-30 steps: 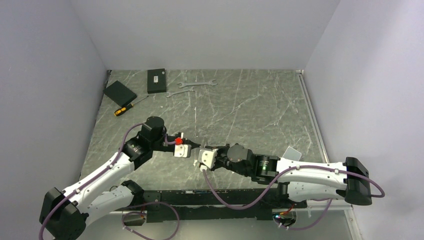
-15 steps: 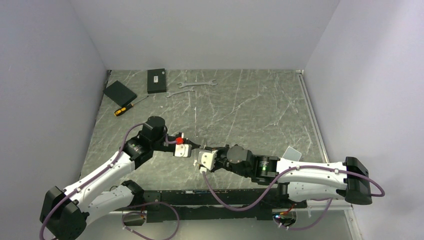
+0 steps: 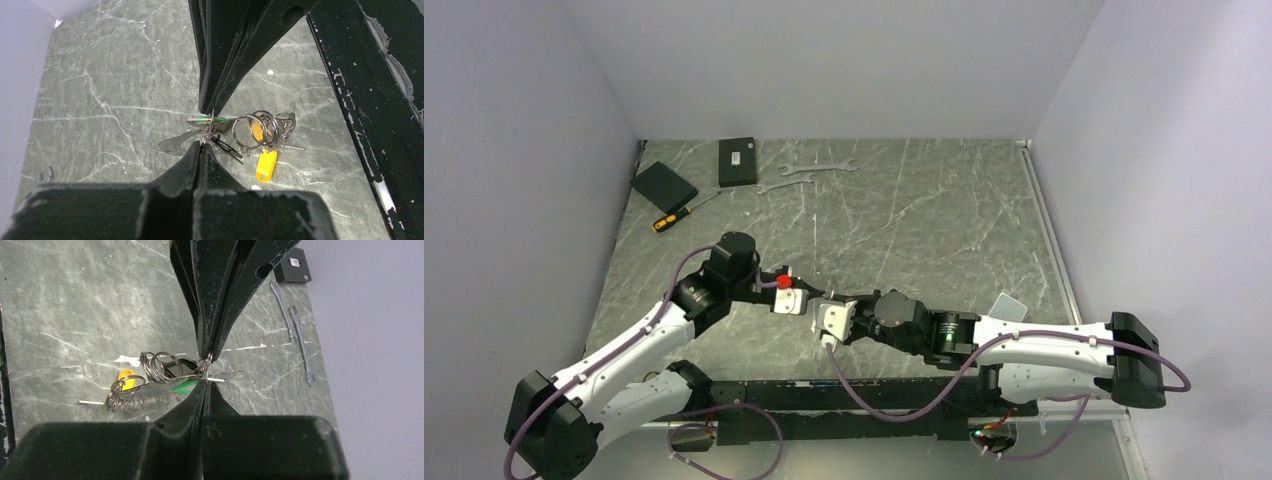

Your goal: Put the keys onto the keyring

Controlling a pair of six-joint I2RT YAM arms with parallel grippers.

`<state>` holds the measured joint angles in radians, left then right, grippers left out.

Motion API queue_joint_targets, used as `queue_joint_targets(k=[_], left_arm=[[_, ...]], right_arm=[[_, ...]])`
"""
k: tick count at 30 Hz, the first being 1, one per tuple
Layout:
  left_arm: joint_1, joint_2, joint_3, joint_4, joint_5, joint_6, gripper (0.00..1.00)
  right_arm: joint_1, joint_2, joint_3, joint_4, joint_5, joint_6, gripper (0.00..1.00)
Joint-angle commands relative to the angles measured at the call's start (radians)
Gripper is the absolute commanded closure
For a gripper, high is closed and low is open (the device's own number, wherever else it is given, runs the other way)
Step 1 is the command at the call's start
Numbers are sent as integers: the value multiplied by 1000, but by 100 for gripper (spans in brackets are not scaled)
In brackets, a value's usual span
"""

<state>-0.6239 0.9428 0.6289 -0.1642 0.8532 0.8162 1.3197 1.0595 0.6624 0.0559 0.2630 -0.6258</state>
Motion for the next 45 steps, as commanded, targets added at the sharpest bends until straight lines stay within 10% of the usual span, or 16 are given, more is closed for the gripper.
queue_joint_targets(k=[1, 45], left_arm=[[-5, -6, 50, 25, 48, 20, 100], [-32, -30, 20, -7, 60, 152, 100]], right_arm=[[10, 6, 26, 56, -18, 6, 100], [8, 10, 14, 120, -18, 21, 100]])
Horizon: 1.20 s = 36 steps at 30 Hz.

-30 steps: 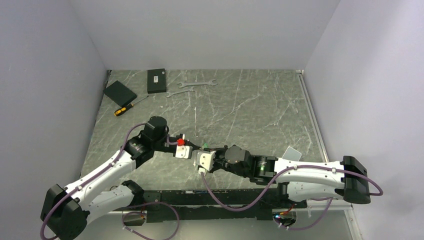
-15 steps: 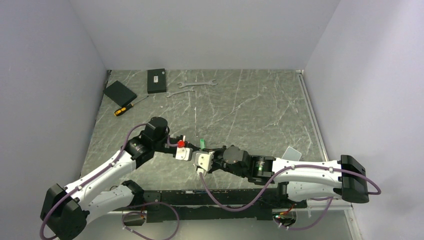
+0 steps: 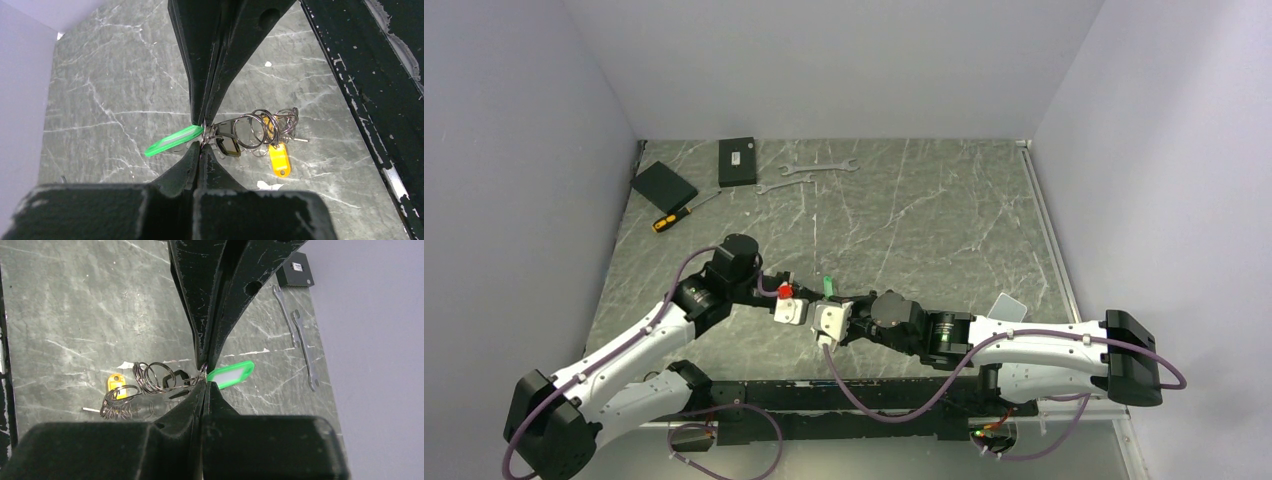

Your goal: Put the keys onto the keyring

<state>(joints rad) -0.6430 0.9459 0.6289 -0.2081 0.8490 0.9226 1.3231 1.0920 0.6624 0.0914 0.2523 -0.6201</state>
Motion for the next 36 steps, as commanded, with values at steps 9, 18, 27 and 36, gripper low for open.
queue_joint_targets(k=[9, 18, 27, 36], left_arm=[[-26, -47, 14, 21, 69, 88, 100], [-42, -59, 12, 7, 45, 102, 100], [-45, -68, 10, 10, 32, 110, 100], [-45, -72, 5, 22, 8, 98, 100]], right_arm=[[-14, -46, 8, 90, -2, 12, 100], [-36, -93, 6, 75, -11, 2, 100], [-36, -128, 5, 54, -50, 31, 100], [-36, -154, 3, 42, -56, 35, 100]])
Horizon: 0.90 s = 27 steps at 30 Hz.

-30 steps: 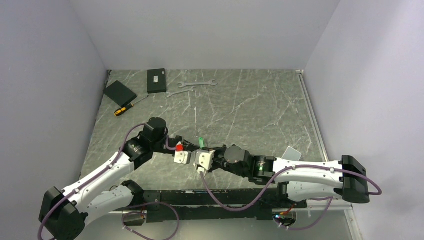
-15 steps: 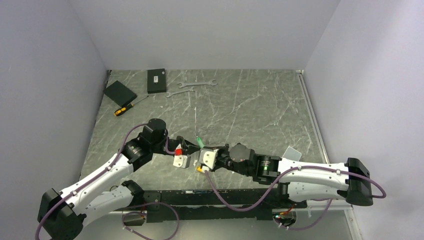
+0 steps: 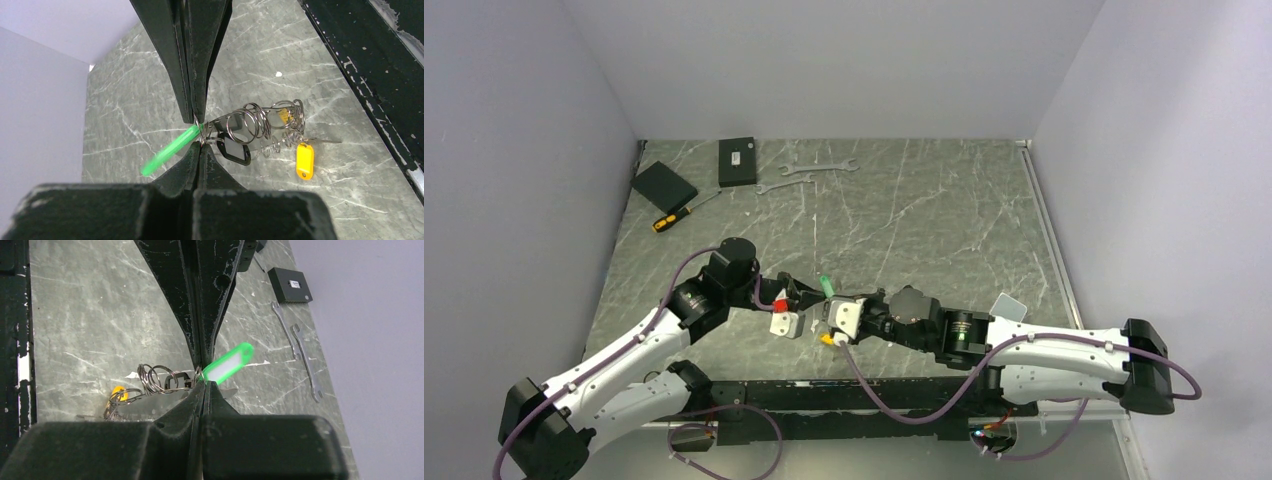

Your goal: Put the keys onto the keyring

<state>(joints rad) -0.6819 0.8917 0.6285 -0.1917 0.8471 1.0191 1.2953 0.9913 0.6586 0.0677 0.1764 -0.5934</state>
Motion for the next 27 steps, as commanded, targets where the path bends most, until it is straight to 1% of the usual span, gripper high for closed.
queue_joint_targets(k=[1, 9, 16, 27], left_arm=[[-7, -17, 6, 5, 8, 2, 100], [-7, -23, 4, 12, 2, 1, 100], [-7, -15, 11, -4, 24, 3, 100], [-14, -13, 16, -17, 47, 12, 100]], right_arm=[[-8, -59, 5, 67, 26, 6, 100], [-8, -45, -3, 77, 39, 1, 100], [-8, 6, 17, 85, 67, -31, 100], [-10, 55, 42, 106, 55, -57, 100]])
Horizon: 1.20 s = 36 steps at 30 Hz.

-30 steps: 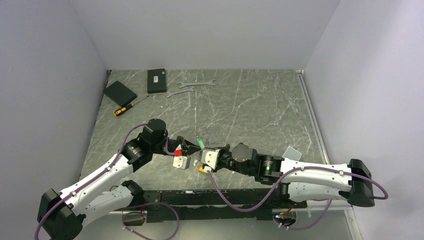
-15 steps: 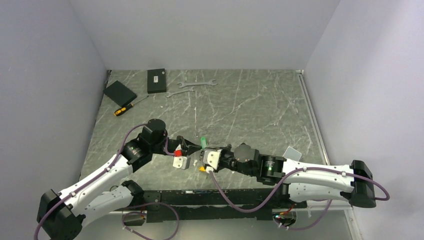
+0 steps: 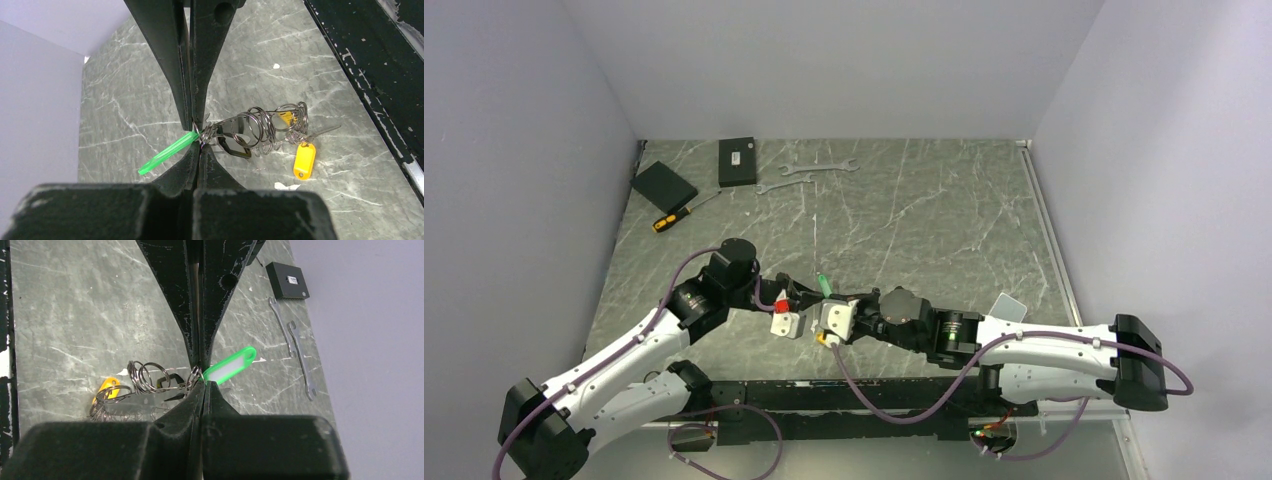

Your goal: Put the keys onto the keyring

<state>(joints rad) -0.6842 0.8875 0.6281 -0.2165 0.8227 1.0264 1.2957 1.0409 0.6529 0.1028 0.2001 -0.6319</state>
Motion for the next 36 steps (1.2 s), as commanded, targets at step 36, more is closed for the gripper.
queue_joint_targets(k=[36], left_arm=[[-26, -34, -13, 59, 10, -29, 73]], right_arm=[[-9, 44, 49, 151, 94, -59, 100]])
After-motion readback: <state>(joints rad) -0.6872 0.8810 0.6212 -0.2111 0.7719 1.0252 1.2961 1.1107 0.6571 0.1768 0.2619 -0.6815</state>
